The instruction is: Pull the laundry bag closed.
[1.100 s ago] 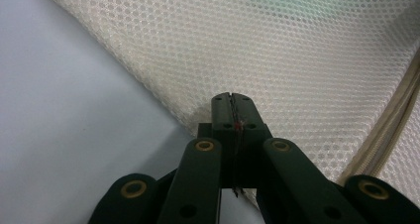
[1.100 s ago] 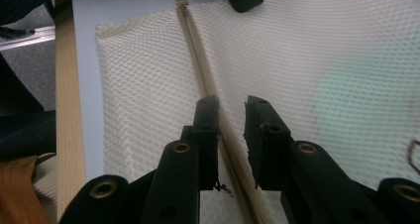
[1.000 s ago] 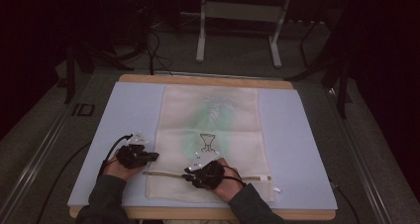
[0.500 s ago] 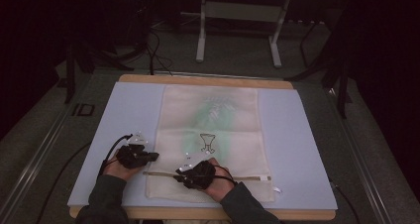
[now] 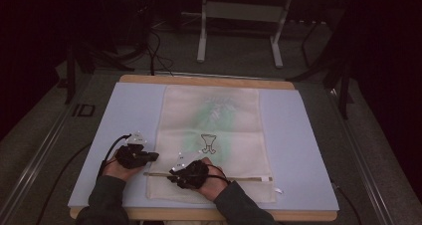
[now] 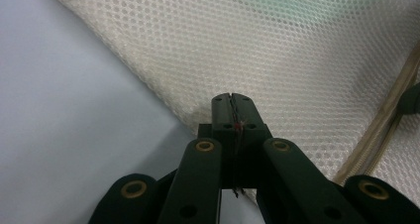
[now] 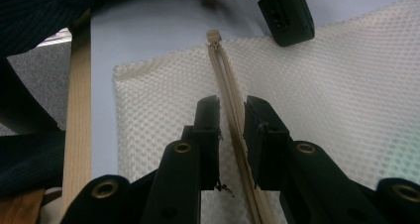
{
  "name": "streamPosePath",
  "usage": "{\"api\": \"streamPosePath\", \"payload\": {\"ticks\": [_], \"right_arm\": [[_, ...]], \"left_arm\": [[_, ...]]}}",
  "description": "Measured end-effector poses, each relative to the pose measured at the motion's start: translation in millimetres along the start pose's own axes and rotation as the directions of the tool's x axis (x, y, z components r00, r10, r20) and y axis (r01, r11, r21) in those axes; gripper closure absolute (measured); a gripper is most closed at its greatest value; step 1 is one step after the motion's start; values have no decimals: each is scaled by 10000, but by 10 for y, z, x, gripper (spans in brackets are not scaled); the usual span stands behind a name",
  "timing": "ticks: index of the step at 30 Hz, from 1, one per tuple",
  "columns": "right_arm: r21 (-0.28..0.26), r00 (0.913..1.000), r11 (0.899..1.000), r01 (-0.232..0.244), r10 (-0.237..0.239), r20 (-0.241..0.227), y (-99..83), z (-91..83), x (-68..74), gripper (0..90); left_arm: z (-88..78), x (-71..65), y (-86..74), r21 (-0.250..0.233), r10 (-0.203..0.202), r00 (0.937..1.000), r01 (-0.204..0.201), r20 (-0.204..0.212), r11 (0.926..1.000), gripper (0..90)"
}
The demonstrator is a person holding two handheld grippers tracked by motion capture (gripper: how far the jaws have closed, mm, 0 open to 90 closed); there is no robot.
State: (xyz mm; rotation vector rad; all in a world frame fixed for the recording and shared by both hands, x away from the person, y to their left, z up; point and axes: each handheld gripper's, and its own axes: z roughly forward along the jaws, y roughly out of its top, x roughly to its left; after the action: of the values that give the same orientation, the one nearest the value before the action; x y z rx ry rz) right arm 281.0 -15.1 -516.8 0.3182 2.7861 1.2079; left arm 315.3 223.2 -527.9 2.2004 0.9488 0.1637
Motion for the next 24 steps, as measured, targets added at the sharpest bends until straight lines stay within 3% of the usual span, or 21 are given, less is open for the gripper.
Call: {"api": "streamPosePath", "payload": {"ticks": [24], "right_arm": [[5,9997,9999,144,-144,-216,216,287,23,775]], "left_arm": [[-52,21,-5,-53,-80,9999,80,-116,10000,893]]}}
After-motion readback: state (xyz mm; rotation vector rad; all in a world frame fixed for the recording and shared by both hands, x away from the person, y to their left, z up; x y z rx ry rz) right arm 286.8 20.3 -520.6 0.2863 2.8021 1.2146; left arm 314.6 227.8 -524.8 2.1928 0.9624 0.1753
